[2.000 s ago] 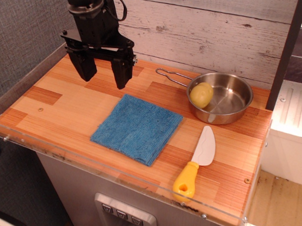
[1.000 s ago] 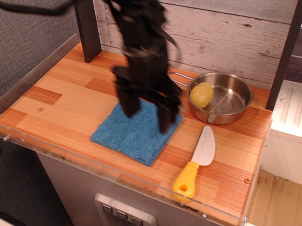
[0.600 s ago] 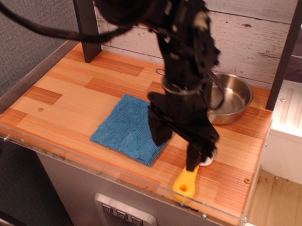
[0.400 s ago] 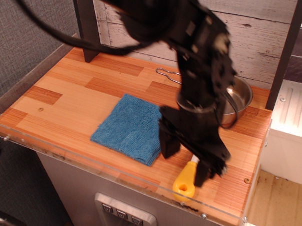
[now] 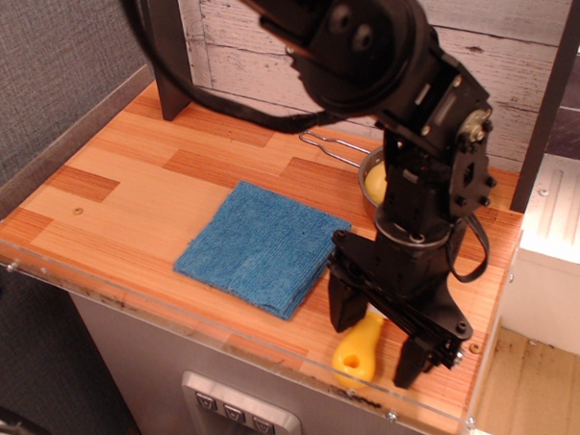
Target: Put the knife on the far left side of the table.
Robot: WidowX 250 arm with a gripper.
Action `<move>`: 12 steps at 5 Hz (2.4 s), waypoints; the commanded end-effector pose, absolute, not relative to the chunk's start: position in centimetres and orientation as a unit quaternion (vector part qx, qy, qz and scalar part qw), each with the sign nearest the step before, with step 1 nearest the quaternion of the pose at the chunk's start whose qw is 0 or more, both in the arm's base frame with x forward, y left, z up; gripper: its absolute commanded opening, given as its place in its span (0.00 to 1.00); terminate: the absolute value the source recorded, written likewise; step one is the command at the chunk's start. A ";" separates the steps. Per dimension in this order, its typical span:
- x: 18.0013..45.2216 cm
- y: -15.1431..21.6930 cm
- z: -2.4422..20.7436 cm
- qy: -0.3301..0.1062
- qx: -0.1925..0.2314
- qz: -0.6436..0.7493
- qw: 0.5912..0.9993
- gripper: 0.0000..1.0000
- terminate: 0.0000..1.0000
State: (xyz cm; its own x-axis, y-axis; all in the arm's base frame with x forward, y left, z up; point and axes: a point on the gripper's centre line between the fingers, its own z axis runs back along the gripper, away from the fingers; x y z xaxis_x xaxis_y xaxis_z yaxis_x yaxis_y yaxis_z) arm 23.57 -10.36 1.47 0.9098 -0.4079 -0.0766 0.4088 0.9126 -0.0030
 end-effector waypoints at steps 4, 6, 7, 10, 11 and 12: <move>23.5 -8.3 2.1 0.041 -0.013 -0.185 0.982 0.00 0.00; 24.3 -2.3 10.6 -0.107 -0.093 -0.119 0.983 0.00 0.00; 25.7 2.8 14.9 -0.132 -0.093 -0.031 0.986 0.00 0.00; 29.4 17.7 9.8 -0.057 0.008 -0.061 0.996 0.00 0.00; 28.5 20.1 9.1 -0.057 0.009 -0.051 0.997 0.00 0.00; 27.1 21.3 8.0 -0.045 0.000 -0.045 0.998 0.00 0.00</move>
